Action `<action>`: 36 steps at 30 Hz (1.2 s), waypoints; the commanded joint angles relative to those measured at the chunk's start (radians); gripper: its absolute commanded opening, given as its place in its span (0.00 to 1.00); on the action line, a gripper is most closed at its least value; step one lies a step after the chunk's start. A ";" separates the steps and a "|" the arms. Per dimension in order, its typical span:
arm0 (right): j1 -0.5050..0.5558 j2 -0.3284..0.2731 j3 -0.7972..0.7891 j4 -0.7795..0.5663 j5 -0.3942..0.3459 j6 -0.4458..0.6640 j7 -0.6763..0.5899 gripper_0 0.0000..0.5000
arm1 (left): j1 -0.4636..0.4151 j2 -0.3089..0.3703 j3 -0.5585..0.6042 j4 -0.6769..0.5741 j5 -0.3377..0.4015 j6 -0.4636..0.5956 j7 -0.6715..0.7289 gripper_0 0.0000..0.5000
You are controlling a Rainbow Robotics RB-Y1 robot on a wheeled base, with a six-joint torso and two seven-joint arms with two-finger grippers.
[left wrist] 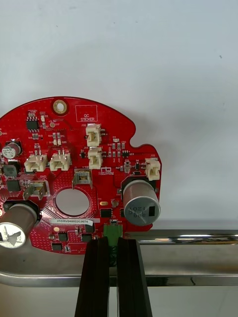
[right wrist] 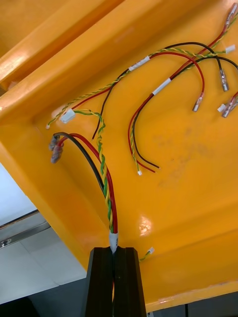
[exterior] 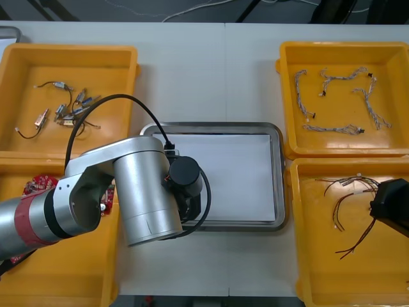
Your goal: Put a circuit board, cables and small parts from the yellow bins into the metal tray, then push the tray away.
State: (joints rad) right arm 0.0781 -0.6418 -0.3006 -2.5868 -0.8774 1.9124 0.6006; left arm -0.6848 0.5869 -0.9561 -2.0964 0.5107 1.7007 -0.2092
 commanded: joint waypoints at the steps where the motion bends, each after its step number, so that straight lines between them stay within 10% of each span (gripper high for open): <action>1: -0.067 -0.036 -0.029 -0.031 -0.025 0.007 0.136 0.00 | -0.041 -0.024 -0.027 -0.001 -0.006 -0.013 -0.085 0.00; 16: -0.196 -0.055 -0.015 -0.031 -0.121 0.007 0.380 0.00 | -0.041 -0.045 -0.035 0.072 -0.037 -0.055 -0.098 0.01; 20: -0.221 -0.070 0.018 -0.031 -0.114 0.007 0.447 0.00 | -0.041 -0.044 -0.035 0.065 -0.049 -0.055 -0.092 0.56; 28: -0.270 -0.082 0.083 -0.031 -0.083 0.007 0.570 0.00 | -0.041 -0.027 -0.012 0.039 -0.060 -0.047 -0.092 0.80; 36: -0.350 -0.084 0.199 -0.029 -0.043 0.007 0.720 0.00 | -0.044 0.045 0.137 -0.086 0.094 0.074 -0.145 0.89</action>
State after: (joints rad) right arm -0.2143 -0.6900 -0.1677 -2.5879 -0.9462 1.9163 1.2543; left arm -0.6910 0.5878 -0.9055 -2.1002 0.5507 1.7265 -0.2527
